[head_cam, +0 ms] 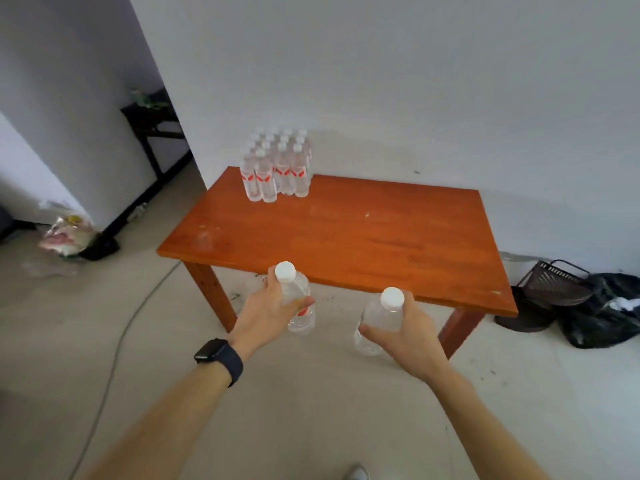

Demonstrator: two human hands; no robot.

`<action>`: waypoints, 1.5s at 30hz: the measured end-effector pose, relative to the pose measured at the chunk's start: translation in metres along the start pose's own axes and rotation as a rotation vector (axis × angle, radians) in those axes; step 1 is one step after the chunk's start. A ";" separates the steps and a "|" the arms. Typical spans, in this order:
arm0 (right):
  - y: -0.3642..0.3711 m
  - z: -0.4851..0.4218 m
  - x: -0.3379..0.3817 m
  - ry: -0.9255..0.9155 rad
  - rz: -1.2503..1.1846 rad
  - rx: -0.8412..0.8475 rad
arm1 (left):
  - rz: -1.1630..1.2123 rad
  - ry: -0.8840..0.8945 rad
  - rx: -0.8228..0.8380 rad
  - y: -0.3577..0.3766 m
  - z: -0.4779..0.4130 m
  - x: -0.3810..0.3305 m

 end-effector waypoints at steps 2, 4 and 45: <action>0.014 -0.037 0.011 -0.016 0.013 0.042 | -0.003 0.000 0.011 -0.008 -0.031 0.008; 0.028 -0.073 0.015 -0.025 0.041 0.081 | -0.019 -0.030 0.030 -0.016 -0.061 0.020; 0.252 -0.648 0.052 0.036 0.088 0.005 | -0.295 0.224 -0.005 -0.036 -0.649 0.123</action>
Point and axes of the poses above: each hand's wrist, its own z-axis away from the middle knuckle, its own y-axis out of the palm, x = y × z, the point moved 2 cm from there along -z, towards the middle knuckle, and after that the axes turned 14 degrees about -z, right-handed, at the moved point
